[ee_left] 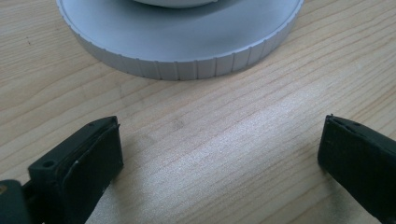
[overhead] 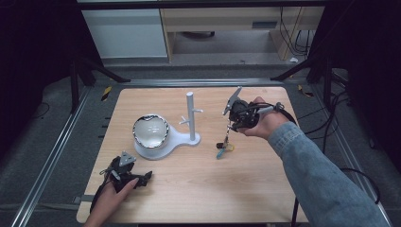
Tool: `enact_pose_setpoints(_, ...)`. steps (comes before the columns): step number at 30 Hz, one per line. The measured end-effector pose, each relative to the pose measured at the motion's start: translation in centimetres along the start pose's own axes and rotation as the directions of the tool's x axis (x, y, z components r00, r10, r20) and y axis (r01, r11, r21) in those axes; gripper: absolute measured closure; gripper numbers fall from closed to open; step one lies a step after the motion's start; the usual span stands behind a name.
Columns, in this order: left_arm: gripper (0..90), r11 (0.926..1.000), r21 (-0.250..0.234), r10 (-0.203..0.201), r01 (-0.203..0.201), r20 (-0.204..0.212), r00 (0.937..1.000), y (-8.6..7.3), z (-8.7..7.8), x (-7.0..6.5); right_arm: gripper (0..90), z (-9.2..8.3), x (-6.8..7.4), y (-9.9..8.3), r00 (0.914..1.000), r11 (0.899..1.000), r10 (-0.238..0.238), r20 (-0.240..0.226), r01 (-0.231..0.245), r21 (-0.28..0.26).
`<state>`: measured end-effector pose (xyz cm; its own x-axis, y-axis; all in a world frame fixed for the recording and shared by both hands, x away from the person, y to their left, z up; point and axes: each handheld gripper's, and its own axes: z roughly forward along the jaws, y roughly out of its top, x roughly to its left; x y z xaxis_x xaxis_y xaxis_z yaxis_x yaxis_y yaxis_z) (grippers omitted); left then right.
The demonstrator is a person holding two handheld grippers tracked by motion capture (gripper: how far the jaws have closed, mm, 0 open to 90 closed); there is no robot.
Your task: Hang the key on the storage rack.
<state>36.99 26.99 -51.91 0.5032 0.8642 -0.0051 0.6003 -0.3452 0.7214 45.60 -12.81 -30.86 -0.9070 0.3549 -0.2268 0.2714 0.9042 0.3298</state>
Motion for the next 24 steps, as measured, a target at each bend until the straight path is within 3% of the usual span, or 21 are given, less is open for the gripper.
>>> enact_pose_setpoints(24,0.0,1.0,-0.003,-0.004,0.004,0.0,1.0,0.0,0.0,0.0,85.3,-2.4,-0.3,2.4,0.9979,0.998,-0.037,0.053,0.039,-0.039)
